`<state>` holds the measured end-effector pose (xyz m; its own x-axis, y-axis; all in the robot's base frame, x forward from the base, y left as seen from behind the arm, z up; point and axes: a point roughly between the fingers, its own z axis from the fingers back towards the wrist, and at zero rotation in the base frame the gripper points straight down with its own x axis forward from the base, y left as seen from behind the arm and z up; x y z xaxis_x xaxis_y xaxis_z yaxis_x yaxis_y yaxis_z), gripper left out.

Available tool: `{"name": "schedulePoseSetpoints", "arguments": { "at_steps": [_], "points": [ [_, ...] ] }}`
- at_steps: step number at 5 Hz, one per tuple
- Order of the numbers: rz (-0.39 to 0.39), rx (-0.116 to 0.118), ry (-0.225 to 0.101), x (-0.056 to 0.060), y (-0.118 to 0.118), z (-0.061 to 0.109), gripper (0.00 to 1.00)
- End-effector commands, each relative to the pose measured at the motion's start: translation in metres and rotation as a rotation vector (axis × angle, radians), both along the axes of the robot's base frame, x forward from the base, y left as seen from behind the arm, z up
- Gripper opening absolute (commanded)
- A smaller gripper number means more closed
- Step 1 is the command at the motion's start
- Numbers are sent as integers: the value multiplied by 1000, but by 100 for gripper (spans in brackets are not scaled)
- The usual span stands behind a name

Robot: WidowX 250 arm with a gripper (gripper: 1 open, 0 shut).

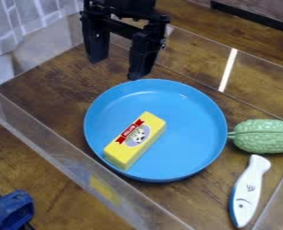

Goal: Put the green object in the blue tray

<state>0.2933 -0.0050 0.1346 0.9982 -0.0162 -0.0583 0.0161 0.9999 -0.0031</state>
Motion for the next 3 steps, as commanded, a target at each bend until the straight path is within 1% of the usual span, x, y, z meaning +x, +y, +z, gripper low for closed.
{"name": "schedulePoseSetpoints", "arguments": {
  "at_steps": [1, 2, 3],
  "points": [
    [-10, -4, 15, 4, 2, -3, 100],
    [-52, -11, 27, 12, -1, -6, 100],
    [-57, -15, 41, 7, -6, -12, 100]
  ]
}}
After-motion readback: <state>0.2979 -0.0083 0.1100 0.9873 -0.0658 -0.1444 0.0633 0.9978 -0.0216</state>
